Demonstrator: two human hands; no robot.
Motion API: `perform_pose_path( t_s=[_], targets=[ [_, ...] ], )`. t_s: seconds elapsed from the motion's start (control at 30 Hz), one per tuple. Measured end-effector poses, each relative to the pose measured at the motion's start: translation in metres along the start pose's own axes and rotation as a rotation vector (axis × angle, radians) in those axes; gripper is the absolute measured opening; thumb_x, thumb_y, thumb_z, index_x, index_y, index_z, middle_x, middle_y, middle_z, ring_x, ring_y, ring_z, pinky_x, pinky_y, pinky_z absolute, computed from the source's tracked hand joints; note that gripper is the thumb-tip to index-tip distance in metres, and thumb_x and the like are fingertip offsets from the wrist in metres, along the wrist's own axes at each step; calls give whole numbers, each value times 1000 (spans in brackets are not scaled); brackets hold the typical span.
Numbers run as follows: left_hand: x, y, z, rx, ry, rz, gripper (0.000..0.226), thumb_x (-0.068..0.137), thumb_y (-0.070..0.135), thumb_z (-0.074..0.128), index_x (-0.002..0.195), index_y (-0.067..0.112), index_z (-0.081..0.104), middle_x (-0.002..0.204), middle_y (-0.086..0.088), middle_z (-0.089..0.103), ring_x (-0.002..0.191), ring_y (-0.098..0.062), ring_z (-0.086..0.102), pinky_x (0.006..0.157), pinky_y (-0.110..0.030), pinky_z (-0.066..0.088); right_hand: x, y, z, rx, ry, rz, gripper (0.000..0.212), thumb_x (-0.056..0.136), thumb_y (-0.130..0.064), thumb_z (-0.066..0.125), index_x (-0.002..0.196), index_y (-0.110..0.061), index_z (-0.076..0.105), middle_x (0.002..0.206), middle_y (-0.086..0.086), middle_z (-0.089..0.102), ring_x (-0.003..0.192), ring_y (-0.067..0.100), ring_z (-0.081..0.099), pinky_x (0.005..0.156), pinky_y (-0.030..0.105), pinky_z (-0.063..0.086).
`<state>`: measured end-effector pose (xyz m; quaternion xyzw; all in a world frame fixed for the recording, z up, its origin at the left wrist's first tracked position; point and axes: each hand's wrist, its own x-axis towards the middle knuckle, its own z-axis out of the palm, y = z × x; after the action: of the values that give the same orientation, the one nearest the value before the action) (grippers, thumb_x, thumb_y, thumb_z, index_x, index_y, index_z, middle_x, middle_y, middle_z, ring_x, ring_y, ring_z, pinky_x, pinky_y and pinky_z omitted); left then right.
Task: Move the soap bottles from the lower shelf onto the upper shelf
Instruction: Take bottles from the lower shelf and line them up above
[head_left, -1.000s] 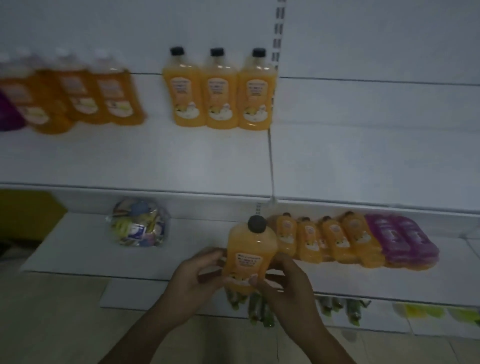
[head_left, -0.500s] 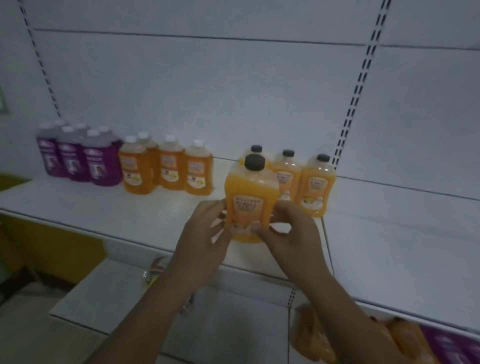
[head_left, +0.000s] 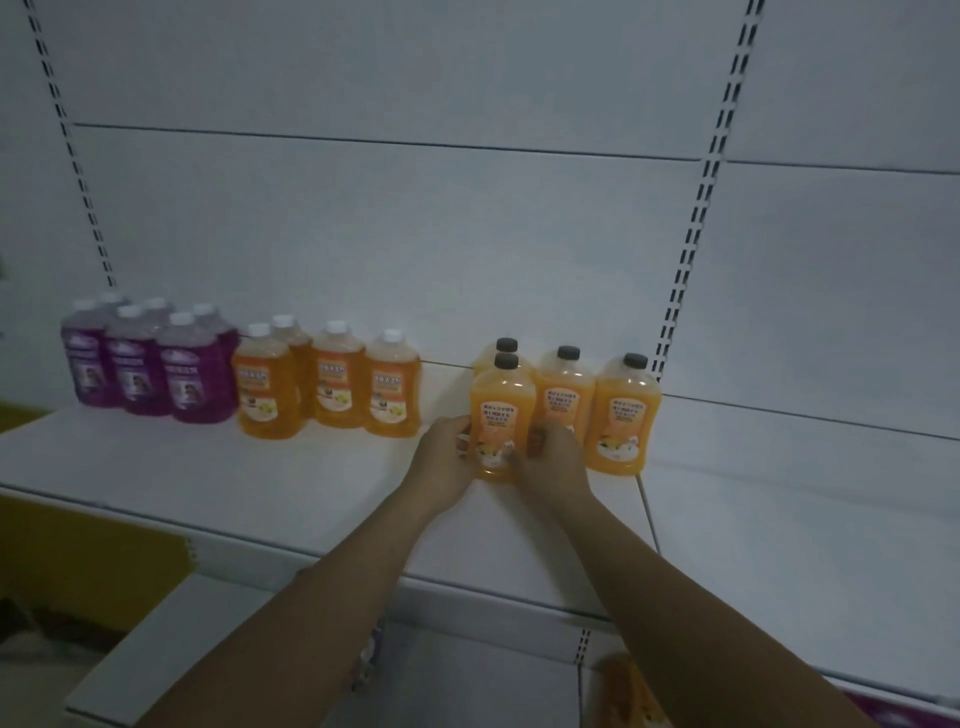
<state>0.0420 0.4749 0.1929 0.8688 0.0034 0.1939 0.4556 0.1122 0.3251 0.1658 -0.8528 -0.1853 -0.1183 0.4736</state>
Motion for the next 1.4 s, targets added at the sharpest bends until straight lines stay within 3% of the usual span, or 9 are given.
perform_pose_path(
  t_s=[0.13, 0.37, 0.57, 0.67, 0.73, 0.97, 1.07, 1.23, 1.4],
  targets=[
    [9, -5, 2, 52, -2, -11, 35, 96, 0, 60, 126, 15, 70, 113, 1, 66, 99, -18, 64, 71, -9, 45, 9, 1, 4, -15, 12, 31, 30, 92, -32, 73, 118, -20, 67, 112, -6, 74, 103, 14, 71, 91, 38, 61],
    [6, 5, 0, 75, -14, -10, 27, 99, 2, 59, 123, 11, 70, 108, 5, 66, 95, -11, 64, 73, -7, 47, 1, -6, -2, 15, -5, -6, 30, 93, -34, 72, 120, -22, 66, 113, -8, 73, 100, 8, 71, 91, 38, 62],
    [-13, 34, -17, 177, 13, -35, 39, 100, 16, 65, 136, 7, 56, 124, -5, 59, 109, -19, 58, 78, -19, 42, -36, -29, -52, -2, -30, -60, 23, 89, -24, 79, 102, -33, 62, 95, -24, 64, 87, -22, 59, 73, 1, 43],
    [-32, 48, -22, 150, 77, 72, 46, 98, 36, 67, 141, 23, 54, 135, 5, 60, 118, -11, 58, 99, -35, 52, -62, -28, -91, -78, 10, -70, 46, 91, -36, 75, 133, -24, 59, 126, -12, 65, 109, -1, 60, 92, 20, 48],
    [-51, 63, -14, 112, 70, 161, 46, 96, 39, 68, 139, 26, 57, 133, 8, 64, 120, -10, 61, 102, -42, 54, -81, -23, -121, -91, 68, -64, 48, 93, -41, 72, 135, -22, 59, 127, -9, 67, 107, 5, 64, 92, 27, 54],
    [-153, 123, 39, -41, -224, 339, 25, 94, 44, 67, 117, 33, 71, 107, 26, 73, 100, 4, 69, 83, -6, 51, -210, -9, -222, 35, 217, -51, 22, 100, -31, 64, 119, -23, 69, 104, -14, 73, 102, 9, 70, 85, 21, 55],
    [-188, 125, 82, -49, -430, 340, 14, 94, 48, 66, 106, 42, 72, 104, 31, 71, 96, 5, 69, 82, -7, 49, -264, 22, -241, 29, 241, -7, 14, 101, -31, 64, 110, -22, 71, 97, -11, 73, 95, 14, 71, 79, 25, 56],
    [-224, 84, 181, -44, -778, 61, 19, 93, 46, 70, 110, 40, 73, 104, 30, 70, 101, 5, 66, 91, -25, 55, -321, 96, -229, 14, 194, 162, 8, 98, -33, 66, 97, -27, 70, 84, -13, 66, 81, 12, 64, 71, 22, 50],
    [-229, 47, 293, -36, -908, -161, 25, 96, 46, 67, 121, 40, 66, 113, 27, 66, 99, 10, 62, 77, -11, 50, -343, 210, -212, -56, 140, 502, 16, 93, -42, 70, 106, -33, 66, 95, -17, 70, 84, 6, 66, 69, 27, 56]
  ],
)
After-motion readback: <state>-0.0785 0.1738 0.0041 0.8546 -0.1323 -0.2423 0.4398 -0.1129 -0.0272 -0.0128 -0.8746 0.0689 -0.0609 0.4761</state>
